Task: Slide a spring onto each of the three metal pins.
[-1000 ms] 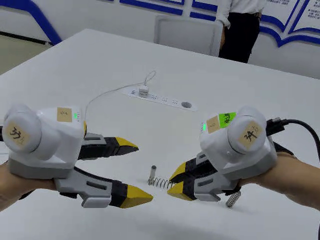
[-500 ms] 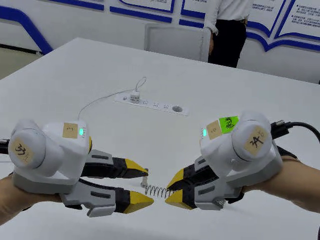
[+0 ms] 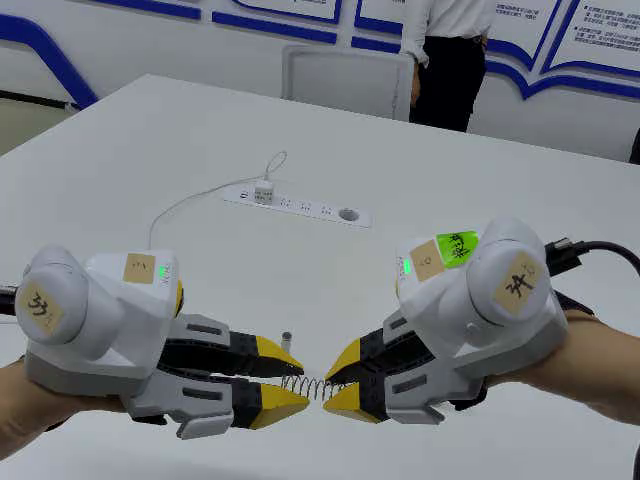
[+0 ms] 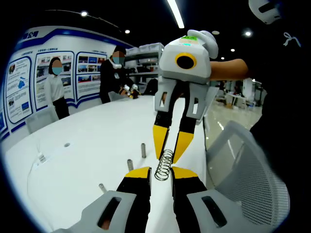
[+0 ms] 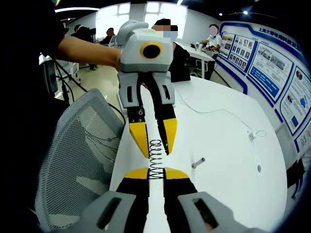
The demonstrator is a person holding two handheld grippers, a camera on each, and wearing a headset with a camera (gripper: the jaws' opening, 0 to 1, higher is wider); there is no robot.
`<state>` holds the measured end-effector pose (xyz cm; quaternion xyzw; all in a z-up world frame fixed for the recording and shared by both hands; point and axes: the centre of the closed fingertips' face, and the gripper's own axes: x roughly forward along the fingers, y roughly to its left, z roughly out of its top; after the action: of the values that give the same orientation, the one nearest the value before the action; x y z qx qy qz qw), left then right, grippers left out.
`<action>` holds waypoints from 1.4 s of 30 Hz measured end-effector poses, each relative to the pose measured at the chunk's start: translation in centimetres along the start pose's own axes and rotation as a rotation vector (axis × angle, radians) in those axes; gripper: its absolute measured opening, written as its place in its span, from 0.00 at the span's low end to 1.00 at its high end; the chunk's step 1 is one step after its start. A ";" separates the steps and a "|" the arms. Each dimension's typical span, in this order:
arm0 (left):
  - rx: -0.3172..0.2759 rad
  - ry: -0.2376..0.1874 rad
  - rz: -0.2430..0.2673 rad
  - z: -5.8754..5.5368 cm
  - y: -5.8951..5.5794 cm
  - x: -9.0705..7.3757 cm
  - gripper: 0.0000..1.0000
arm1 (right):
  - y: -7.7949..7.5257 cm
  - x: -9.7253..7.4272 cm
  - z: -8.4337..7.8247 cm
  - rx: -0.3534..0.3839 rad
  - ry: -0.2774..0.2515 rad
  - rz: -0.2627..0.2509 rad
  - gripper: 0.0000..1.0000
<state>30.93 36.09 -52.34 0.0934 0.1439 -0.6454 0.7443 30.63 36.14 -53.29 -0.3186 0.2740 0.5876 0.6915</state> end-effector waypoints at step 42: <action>0.042 -0.030 -0.030 0.4 -0.3 -0.4 0.10 | -0.1 -0.6 0.7 0.052 -0.126 0.053 0.11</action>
<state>30.59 36.33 -51.79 0.0973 0.1203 -0.6608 0.7344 30.59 36.26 -52.35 -0.2557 0.2535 0.6172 0.6996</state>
